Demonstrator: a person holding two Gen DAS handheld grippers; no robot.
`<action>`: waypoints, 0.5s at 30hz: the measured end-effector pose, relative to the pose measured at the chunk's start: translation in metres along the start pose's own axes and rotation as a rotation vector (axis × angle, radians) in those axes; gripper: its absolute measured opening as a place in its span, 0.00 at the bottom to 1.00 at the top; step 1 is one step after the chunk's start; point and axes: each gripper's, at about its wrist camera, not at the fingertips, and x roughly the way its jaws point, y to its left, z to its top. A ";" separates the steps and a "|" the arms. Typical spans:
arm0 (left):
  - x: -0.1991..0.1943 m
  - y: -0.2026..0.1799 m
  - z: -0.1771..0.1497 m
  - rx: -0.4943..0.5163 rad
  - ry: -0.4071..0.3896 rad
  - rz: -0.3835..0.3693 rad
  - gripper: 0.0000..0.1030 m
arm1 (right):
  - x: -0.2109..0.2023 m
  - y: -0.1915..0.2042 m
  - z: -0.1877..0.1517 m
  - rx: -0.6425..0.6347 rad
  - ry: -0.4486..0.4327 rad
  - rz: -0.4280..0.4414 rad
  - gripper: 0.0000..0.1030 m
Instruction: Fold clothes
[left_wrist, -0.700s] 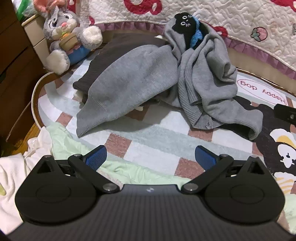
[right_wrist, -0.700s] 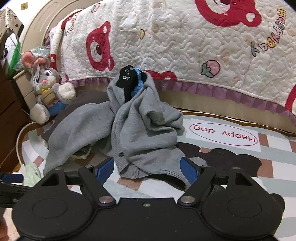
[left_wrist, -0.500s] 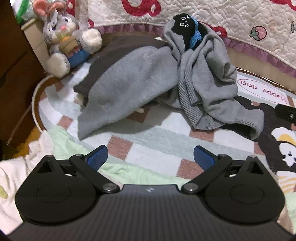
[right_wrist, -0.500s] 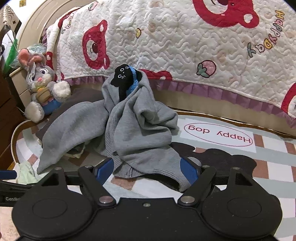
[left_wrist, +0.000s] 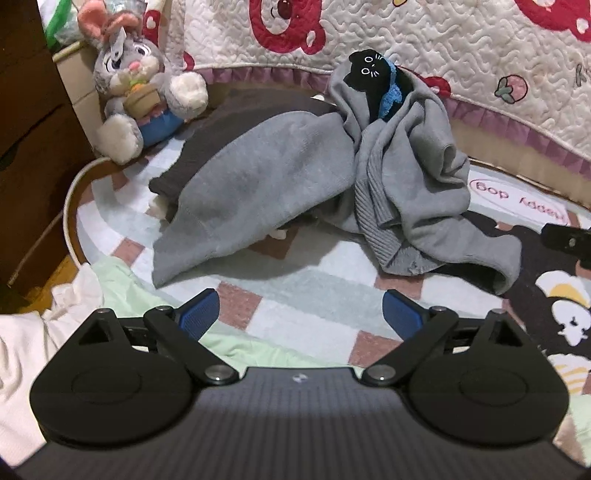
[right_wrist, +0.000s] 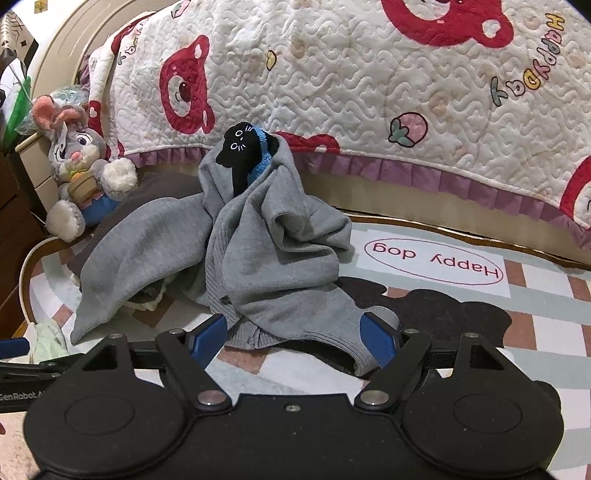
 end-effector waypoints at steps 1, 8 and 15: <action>0.001 0.000 0.000 0.001 0.005 0.001 0.88 | 0.000 0.000 -0.001 0.001 0.000 0.001 0.81; 0.005 0.006 0.002 -0.070 0.049 -0.034 0.61 | -0.004 -0.002 -0.002 -0.012 -0.018 0.032 0.81; 0.007 -0.001 -0.003 -0.045 0.054 -0.055 0.61 | 0.000 -0.005 -0.005 -0.005 0.005 0.015 0.81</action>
